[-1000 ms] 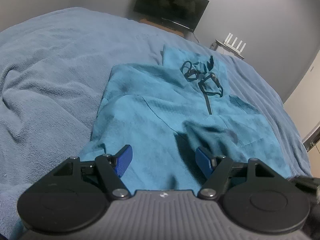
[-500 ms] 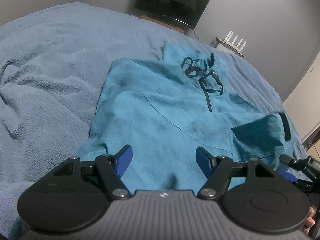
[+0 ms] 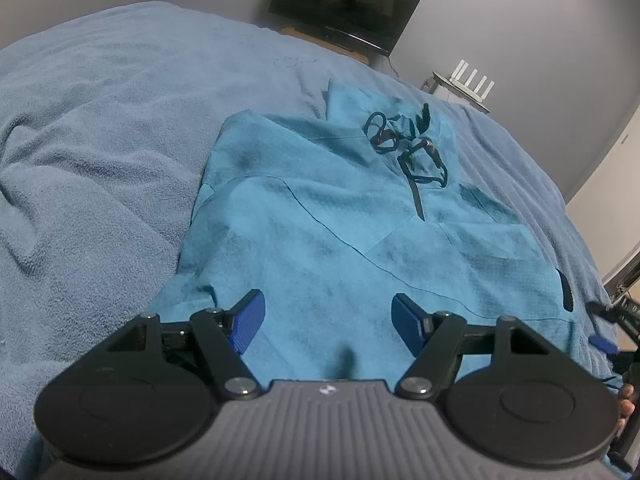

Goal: Fold large clothes

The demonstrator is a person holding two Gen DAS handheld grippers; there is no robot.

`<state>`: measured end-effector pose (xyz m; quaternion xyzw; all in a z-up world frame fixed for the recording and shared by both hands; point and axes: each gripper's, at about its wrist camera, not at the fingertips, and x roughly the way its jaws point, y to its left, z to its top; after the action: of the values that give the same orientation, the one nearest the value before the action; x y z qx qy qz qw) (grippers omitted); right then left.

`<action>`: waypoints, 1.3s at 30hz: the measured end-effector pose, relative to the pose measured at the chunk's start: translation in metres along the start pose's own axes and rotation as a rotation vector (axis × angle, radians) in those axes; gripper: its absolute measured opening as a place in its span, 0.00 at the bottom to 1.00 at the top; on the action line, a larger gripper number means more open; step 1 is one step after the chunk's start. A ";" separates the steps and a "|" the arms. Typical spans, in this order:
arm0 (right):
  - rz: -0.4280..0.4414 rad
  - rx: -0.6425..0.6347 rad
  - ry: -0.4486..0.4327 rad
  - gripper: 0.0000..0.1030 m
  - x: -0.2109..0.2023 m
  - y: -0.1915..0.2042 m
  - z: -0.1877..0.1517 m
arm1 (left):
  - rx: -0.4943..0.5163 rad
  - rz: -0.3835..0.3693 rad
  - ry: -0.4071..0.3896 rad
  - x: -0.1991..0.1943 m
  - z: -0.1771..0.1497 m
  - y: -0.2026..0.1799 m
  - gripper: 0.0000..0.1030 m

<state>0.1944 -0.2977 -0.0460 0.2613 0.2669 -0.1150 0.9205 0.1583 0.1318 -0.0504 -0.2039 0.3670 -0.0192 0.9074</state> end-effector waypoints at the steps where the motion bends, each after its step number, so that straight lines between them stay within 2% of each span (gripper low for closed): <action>1: -0.013 0.028 0.033 0.68 0.004 -0.006 0.001 | -0.001 0.000 0.001 0.000 0.000 0.000 0.67; 4: -0.025 0.065 0.170 0.68 0.021 -0.013 -0.005 | -0.002 -0.001 0.003 0.001 0.001 0.001 0.67; 6: -0.007 0.028 0.240 0.68 0.033 -0.006 -0.010 | -0.003 -0.001 0.005 0.002 0.001 0.001 0.67; 7: 0.002 -0.014 0.275 0.63 0.039 0.001 -0.014 | -0.004 -0.001 0.005 0.002 0.001 0.002 0.67; 9: 0.012 -0.101 0.294 0.32 0.042 0.017 -0.020 | -0.006 -0.004 0.007 0.002 0.001 0.003 0.67; 10: 0.030 -0.137 0.296 0.04 0.040 0.024 -0.023 | -0.006 -0.004 0.007 0.003 0.001 0.003 0.67; 11: 0.055 -0.155 0.285 0.04 0.034 0.024 -0.024 | -0.006 -0.007 0.004 0.002 0.000 0.003 0.67; 13: 0.078 -0.202 0.204 0.03 0.022 0.037 -0.021 | -0.004 -0.016 -0.005 0.001 -0.001 0.002 0.67; 15: 0.063 -0.260 0.106 0.02 0.011 0.047 -0.012 | 0.003 -0.019 -0.028 -0.003 -0.002 0.001 0.67; 17: 0.013 -0.300 0.035 0.03 0.009 0.051 -0.002 | 0.010 -0.011 -0.056 -0.007 -0.001 -0.002 0.67; 21: -0.076 -0.259 0.042 0.03 0.035 0.040 0.008 | 0.021 -0.011 -0.145 -0.019 0.000 -0.006 0.67; 24: -0.114 -0.235 0.040 0.03 0.049 0.027 0.006 | 0.048 0.039 -0.198 -0.026 0.002 -0.009 0.76; 25: -0.120 -0.240 0.037 0.04 0.053 0.024 0.006 | 0.044 0.055 -0.178 -0.022 0.003 -0.009 0.76; 27: -0.145 -0.245 0.064 0.11 0.058 0.020 0.001 | 0.028 0.091 -0.083 -0.006 0.004 -0.005 0.76; 29: -0.179 -0.218 0.086 0.31 0.063 0.012 -0.003 | 0.018 0.148 0.011 0.011 0.004 -0.001 0.76; 30: -0.186 -0.203 0.068 0.34 0.062 0.011 -0.002 | 0.021 0.165 0.038 0.017 0.003 -0.001 0.76; 32: -0.183 -0.219 -0.010 0.46 0.052 0.016 -0.002 | 0.057 0.202 0.067 0.025 0.001 -0.005 0.76; 34: -0.135 -0.268 -0.043 0.49 0.048 0.024 -0.006 | 0.125 0.248 0.091 0.034 -0.001 -0.015 0.76; 36: -0.128 -0.327 0.002 0.54 0.056 0.030 -0.013 | 0.201 0.295 0.113 0.041 -0.006 -0.025 0.78; 39: -0.209 -0.333 0.158 0.60 0.082 0.025 -0.022 | 0.272 0.321 0.134 0.048 -0.010 -0.035 0.84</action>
<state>0.2622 -0.2707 -0.0966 0.0847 0.3792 -0.1433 0.9102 0.1905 0.0876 -0.0751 -0.0168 0.4485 0.0629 0.8914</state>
